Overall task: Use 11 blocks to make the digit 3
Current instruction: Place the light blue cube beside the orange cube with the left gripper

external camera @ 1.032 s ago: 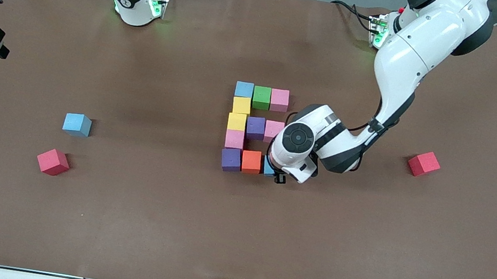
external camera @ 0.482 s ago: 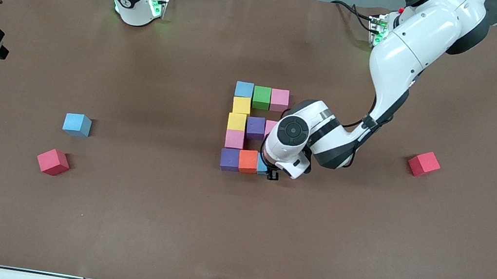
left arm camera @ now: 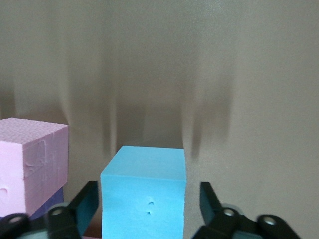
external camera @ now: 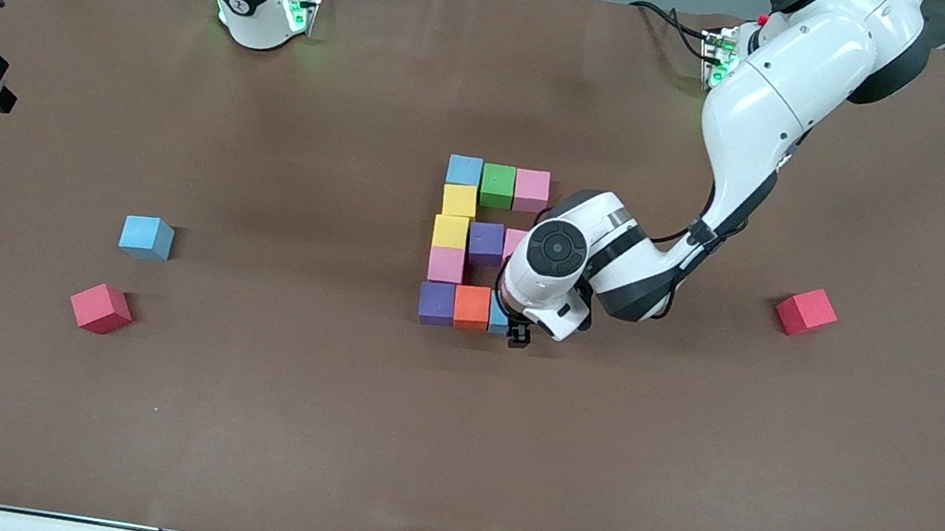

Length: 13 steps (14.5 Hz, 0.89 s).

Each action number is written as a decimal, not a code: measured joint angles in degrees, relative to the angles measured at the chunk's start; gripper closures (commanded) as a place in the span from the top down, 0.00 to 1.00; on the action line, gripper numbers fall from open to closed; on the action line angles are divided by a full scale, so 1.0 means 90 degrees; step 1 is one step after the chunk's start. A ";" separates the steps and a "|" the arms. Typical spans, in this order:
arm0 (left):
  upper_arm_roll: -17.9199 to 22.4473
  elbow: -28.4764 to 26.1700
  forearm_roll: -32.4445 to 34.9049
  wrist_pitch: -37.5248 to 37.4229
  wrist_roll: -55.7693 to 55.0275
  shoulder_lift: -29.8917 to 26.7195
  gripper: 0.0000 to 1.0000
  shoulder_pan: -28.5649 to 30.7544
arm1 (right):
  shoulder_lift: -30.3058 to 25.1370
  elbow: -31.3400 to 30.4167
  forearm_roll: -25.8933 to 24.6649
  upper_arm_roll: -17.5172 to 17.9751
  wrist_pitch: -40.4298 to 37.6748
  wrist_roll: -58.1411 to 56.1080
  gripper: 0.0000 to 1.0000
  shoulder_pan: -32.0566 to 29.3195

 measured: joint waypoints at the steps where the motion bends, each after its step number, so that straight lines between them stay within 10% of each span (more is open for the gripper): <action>1: 0.0000 0.0003 0.0038 0.0000 0.0002 -0.0001 1.00 0.0000 | 0.0000 0.0000 0.0000 0.0000 0.0000 0.0000 1.00 0.0000; 6: 0.0000 0.0144 0.0281 -0.0307 0.1012 -0.0345 1.00 0.0041 | 0.0000 0.0000 0.0000 0.0000 0.0001 0.0000 1.00 0.0000; 13: 0.0008 0.0213 0.0286 -0.1554 0.5506 -0.1747 1.00 0.0749 | 0.0001 -0.0001 0.0000 0.0000 0.0002 0.0000 1.00 0.0000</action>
